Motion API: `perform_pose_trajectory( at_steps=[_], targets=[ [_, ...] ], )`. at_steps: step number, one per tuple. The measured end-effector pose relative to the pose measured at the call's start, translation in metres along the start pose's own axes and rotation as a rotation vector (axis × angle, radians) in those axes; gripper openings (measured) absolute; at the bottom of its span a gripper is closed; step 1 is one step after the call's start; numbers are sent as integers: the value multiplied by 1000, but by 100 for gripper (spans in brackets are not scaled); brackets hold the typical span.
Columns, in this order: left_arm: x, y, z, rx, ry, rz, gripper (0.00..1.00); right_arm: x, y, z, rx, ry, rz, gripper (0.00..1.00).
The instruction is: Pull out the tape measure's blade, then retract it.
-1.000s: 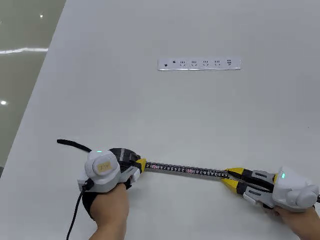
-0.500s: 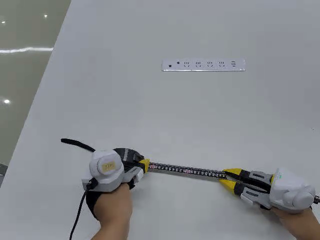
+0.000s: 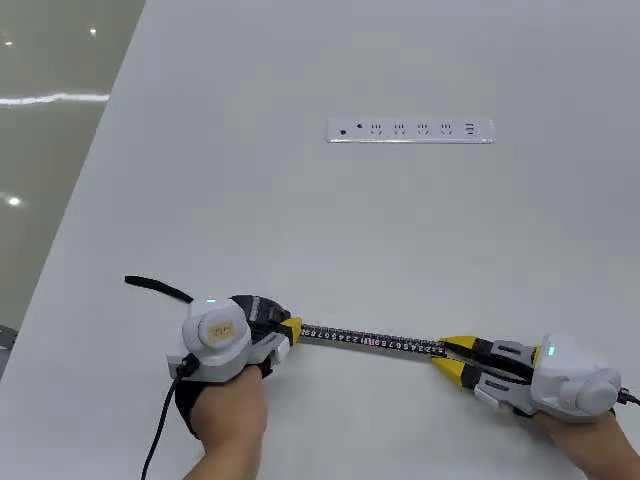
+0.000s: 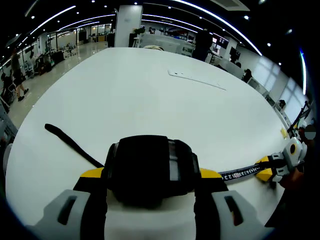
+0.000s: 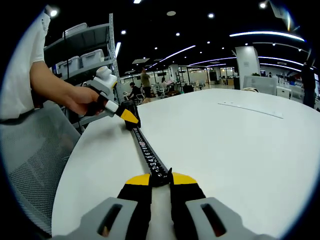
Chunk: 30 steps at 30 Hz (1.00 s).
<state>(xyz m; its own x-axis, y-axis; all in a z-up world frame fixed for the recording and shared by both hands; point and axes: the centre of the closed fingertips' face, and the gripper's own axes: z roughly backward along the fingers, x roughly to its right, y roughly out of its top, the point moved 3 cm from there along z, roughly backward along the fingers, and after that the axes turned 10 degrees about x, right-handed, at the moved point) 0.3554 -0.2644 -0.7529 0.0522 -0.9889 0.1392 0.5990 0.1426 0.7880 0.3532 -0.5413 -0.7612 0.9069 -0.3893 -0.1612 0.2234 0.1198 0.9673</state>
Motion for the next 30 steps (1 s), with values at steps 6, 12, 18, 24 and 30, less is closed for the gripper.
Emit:
perform_pose_trajectory(
  at_steps=[6,12,18,24,30],
  targets=[
    [0,0,0,1,0,-1,69,-2,0,-5,-6,11,6,13],
    [0,0,0,0,0,0,69,-4,0,-11,-9,20,6,13],
    [0,0,0,1,-1,0,69,-7,2,-20,-7,32,7,13],
    [1,0,0,1,1,1,69,-9,2,-27,-9,43,13,13],
    [0,0,0,2,1,2,69,-10,2,-28,-14,49,18,13]
  ],
)
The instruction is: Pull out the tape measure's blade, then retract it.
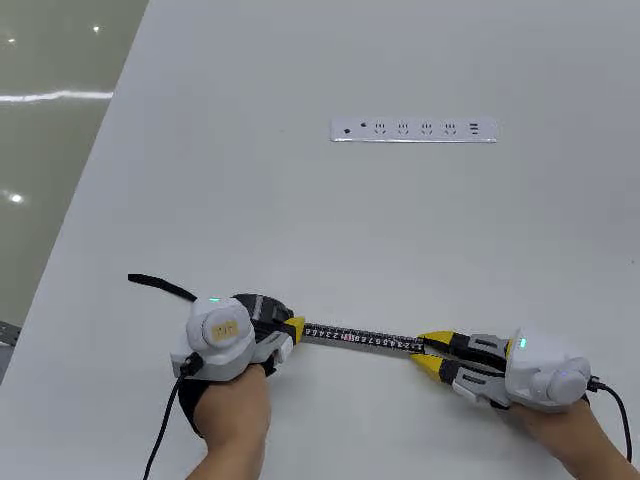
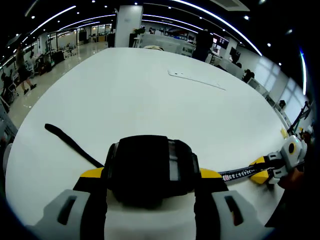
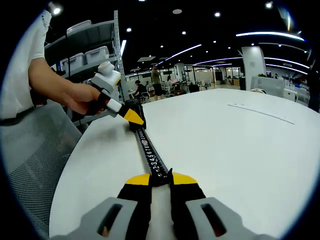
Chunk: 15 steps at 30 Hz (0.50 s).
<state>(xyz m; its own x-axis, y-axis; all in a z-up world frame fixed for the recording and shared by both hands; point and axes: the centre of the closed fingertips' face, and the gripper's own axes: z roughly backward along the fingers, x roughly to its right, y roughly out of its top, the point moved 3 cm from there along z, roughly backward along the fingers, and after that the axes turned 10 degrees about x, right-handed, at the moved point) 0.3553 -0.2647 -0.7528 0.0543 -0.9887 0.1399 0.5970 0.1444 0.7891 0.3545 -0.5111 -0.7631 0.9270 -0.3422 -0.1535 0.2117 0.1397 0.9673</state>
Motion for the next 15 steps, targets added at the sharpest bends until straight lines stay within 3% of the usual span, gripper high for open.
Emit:
perform_pose_trajectory(
  at_steps=[15],
  targets=[
    [0,0,0,-1,2,1,69,-4,3,-12,2,23,6,13]
  ],
)
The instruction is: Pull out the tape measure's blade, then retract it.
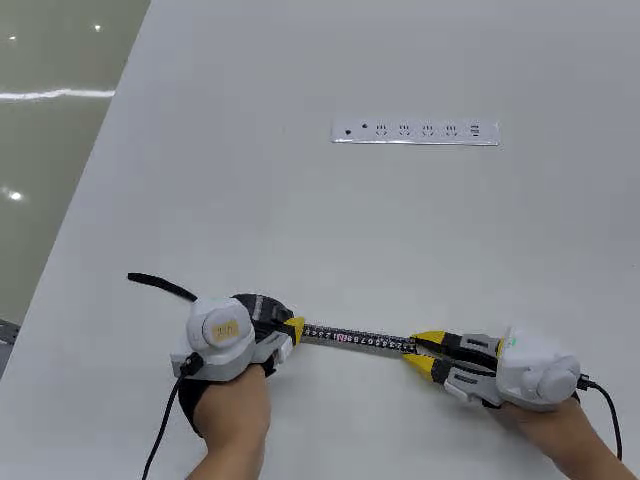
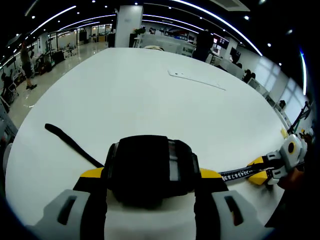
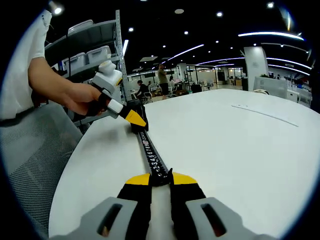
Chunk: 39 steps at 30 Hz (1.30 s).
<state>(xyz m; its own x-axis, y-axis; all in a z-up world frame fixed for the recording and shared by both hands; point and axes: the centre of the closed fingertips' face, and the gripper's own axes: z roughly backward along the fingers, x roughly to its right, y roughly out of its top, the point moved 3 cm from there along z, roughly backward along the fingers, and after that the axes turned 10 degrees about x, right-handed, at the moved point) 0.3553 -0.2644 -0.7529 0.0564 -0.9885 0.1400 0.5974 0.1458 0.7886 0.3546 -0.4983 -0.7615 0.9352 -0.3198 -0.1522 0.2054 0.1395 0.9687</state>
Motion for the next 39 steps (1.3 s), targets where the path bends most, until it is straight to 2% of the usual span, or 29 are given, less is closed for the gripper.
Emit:
perform_pose_trajectory(
  at_steps=[23,39],
  targets=[
    [1,1,1,0,-1,1,69,-8,3,-25,1,23,-2,13],
    [0,0,0,1,-1,3,69,-10,5,-36,5,34,-1,13]
  ],
)
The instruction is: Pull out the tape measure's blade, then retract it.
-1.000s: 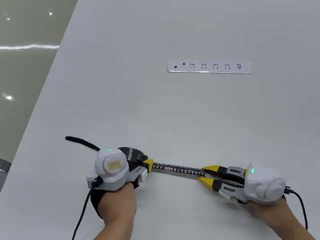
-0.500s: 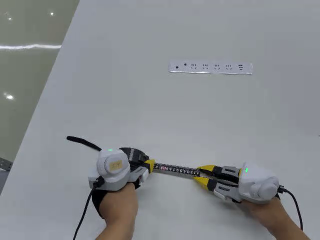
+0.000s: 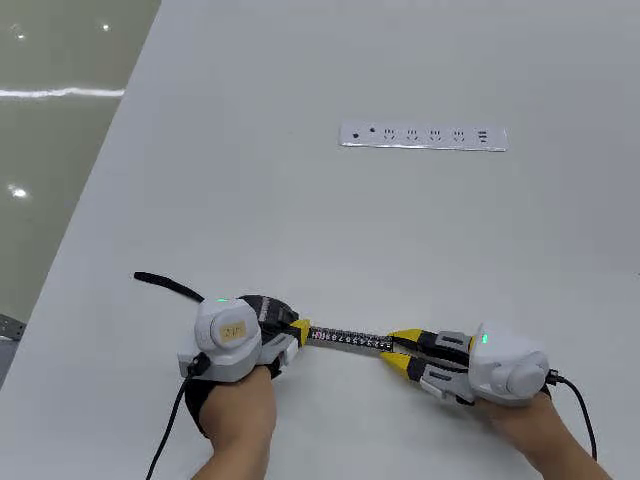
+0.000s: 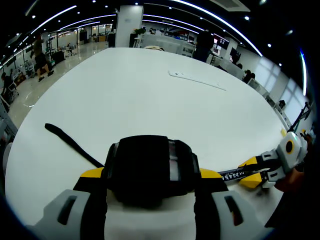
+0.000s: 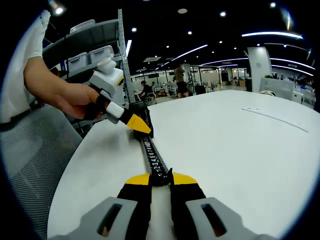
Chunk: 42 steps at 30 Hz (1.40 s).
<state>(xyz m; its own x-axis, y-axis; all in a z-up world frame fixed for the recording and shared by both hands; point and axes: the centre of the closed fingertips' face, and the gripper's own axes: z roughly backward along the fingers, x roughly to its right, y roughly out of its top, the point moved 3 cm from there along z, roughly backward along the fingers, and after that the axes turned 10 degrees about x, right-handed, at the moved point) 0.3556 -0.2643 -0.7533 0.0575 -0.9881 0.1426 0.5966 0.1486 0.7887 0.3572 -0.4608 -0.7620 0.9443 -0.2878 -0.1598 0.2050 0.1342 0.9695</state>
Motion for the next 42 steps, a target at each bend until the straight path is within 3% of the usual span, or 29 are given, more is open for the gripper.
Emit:
perform_pose_trajectory(
  at_steps=[42],
  targets=[
    [0,1,1,-9,-8,9,69,-9,4,-37,-3,48,8,13]
  ],
)
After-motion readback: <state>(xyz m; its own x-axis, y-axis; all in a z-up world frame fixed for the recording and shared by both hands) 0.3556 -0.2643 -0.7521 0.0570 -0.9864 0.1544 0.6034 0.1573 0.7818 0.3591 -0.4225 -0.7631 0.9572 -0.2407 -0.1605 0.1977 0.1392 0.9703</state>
